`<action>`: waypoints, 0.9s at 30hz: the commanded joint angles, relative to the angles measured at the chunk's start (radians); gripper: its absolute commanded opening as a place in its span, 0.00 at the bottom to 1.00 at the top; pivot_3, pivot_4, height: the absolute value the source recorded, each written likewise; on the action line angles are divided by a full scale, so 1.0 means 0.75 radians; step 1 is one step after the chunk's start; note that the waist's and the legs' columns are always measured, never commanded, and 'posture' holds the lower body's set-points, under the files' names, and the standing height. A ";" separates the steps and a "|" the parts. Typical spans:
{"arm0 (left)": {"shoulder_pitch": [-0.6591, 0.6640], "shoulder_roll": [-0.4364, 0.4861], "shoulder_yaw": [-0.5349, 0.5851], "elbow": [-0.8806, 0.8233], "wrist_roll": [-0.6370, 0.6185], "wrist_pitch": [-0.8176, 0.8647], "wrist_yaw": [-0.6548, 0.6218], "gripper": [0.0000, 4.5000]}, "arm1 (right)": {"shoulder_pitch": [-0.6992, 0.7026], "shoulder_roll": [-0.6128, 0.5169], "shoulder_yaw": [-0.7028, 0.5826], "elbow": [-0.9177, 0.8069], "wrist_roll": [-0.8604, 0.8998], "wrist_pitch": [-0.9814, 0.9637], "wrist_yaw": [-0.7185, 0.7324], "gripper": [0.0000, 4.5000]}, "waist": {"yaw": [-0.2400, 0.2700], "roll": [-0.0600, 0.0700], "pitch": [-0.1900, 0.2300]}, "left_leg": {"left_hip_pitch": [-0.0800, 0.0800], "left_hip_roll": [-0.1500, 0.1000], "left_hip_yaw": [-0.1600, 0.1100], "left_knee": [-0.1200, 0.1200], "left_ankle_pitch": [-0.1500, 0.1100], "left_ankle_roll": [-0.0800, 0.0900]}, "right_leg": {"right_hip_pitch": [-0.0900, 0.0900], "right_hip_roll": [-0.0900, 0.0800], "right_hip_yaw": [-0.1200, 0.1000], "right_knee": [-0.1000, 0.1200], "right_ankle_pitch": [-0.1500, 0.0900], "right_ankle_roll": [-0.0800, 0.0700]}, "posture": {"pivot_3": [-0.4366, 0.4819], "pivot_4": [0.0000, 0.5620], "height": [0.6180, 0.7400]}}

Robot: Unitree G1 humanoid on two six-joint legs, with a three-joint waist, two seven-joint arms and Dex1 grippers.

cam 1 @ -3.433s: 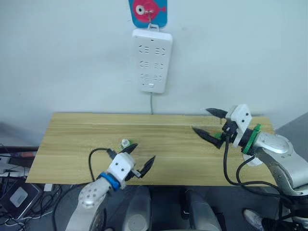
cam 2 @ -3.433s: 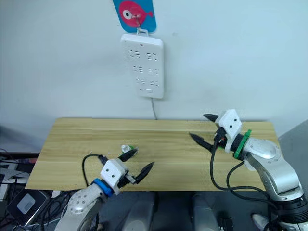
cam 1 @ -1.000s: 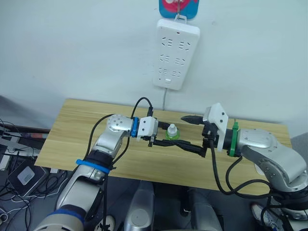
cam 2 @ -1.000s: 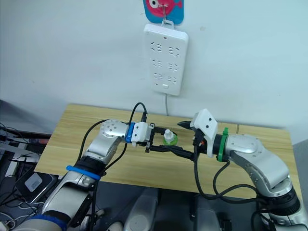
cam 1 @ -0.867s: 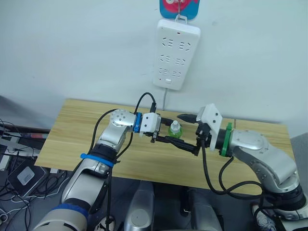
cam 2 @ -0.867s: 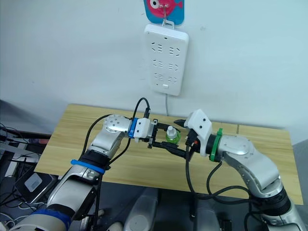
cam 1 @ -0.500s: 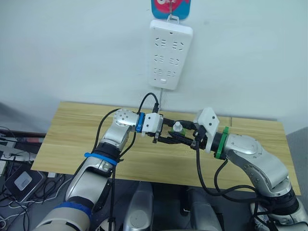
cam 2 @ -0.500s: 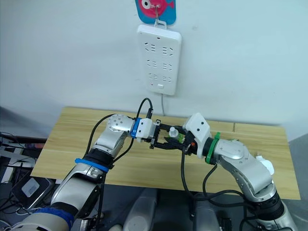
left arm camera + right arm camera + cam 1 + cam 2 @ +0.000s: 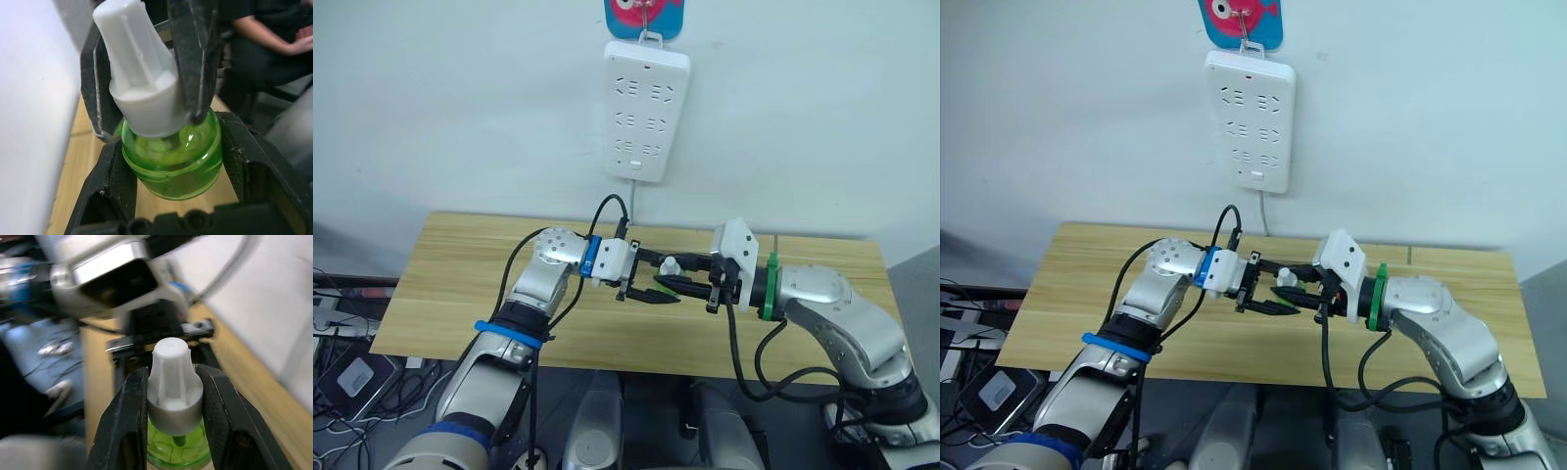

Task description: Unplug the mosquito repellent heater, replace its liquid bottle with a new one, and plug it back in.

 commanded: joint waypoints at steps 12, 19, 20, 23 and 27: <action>-0.031 0.091 -0.138 -0.064 -0.086 -0.033 -0.082 0.50 | -0.211 -0.012 0.033 0.275 0.046 -0.203 0.522 0.53 | -0.001 0.000 0.000 | 0.005 -0.001 -0.001 0.001 0.004 0.000 | 0.002 0.001 0.001 0.008 0.000 -0.001 | 0.81 0.49 1.00; -0.039 0.048 -0.040 0.036 -0.033 -0.029 0.022 0.50 | 0.109 -0.212 -0.189 0.013 0.056 -0.123 0.332 0.99 | 0.002 0.000 0.000 | 0.004 0.000 -0.003 0.000 0.004 0.000 | 0.001 0.001 -0.001 0.008 0.000 -0.001 | 0.77 0.48 1.00; -0.037 0.043 -0.026 0.042 -0.028 -0.019 0.045 0.50 | 0.145 -0.210 -0.215 -0.022 0.059 -0.105 0.279 0.99 | -0.004 0.000 0.000 | 0.004 -0.001 -0.003 0.000 0.004 0.000 | 0.001 0.001 -0.001 0.008 0.000 -0.001 | 0.76 0.48 1.00; -0.036 0.033 0.005 0.058 -0.009 0.004 0.105 0.50 | 0.218 -0.151 -0.261 -0.129 0.050 -0.032 0.068 0.99 | -0.018 0.000 0.000 | 0.005 0.000 -0.002 0.001 0.004 0.000 | 0.001 0.001 0.001 0.009 0.001 -0.002 | 0.76 0.48 1.00; -0.034 0.026 0.031 0.059 0.010 0.018 0.164 0.50 | 0.262 0.004 -0.245 -0.238 0.012 0.029 -0.214 0.99 | -0.040 0.000 0.000 | 0.005 0.000 -0.003 0.001 0.005 0.000 | 0.001 0.002 0.000 0.010 0.001 -0.002 | 0.76 0.49 1.00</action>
